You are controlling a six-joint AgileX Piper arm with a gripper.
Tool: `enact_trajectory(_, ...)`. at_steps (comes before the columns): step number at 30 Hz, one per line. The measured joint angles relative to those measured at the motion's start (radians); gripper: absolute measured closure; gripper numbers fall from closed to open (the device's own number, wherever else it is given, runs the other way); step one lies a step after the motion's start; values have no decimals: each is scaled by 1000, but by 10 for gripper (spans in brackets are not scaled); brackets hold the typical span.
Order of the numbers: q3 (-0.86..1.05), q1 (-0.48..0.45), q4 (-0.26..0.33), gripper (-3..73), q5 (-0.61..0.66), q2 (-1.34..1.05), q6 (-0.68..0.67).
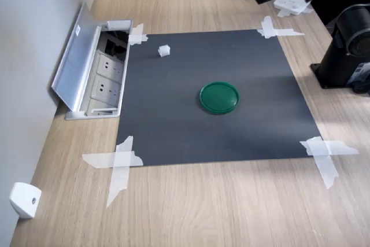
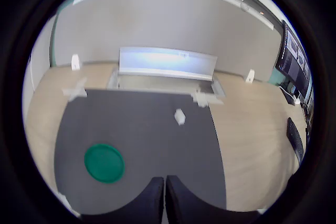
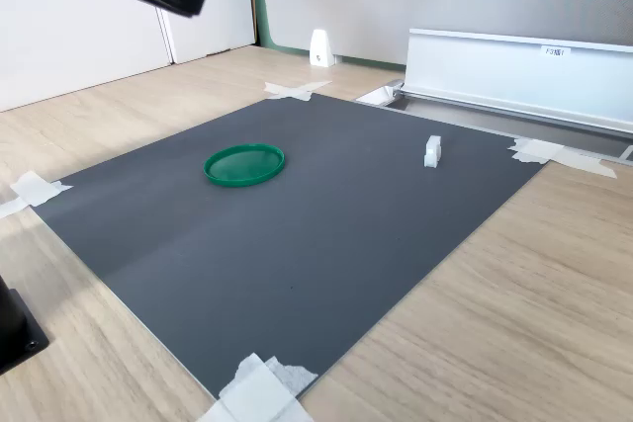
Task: Grasp a white terminal and put it on the green lid.
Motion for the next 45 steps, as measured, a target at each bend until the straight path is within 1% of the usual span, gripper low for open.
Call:
enact_trajectory(3, -64, 0, -26, 703, 20, 106, 0)
enact_trajectory(11, -176, 0, -30, 703, 32, 389, -22)
enact_trajectory(14, -235, 0, -16, 695, 65, 529, -52)
enact_trajectory(16, -289, 0, 1, 671, 91, 614, -95)
enact_trajectory(18, -348, 0, 20, 636, 118, 687, -148)
enact_trajectory(21, -434, 0, 43, 544, 151, 768, -225)
enact_trajectory(23, -480, 0, 48, 460, 157, 814, -257)
enact_trajectory(26, -549, 0, 63, 308, 175, 871, -293)
enact_trajectory(30, -612, 0, 78, 123, 219, 936, -315)
enact_trajectory(33, -646, -2, 78, 33, 249, 972, -318)
enact_trajectory(36, -669, -26, 100, -3, 259, 1001, -321)
enact_trajectory(39, -686, -58, 111, -6, 259, 1022, -324)
enact_trajectory(45, -694, -112, 114, -6, 260, 1067, -378)
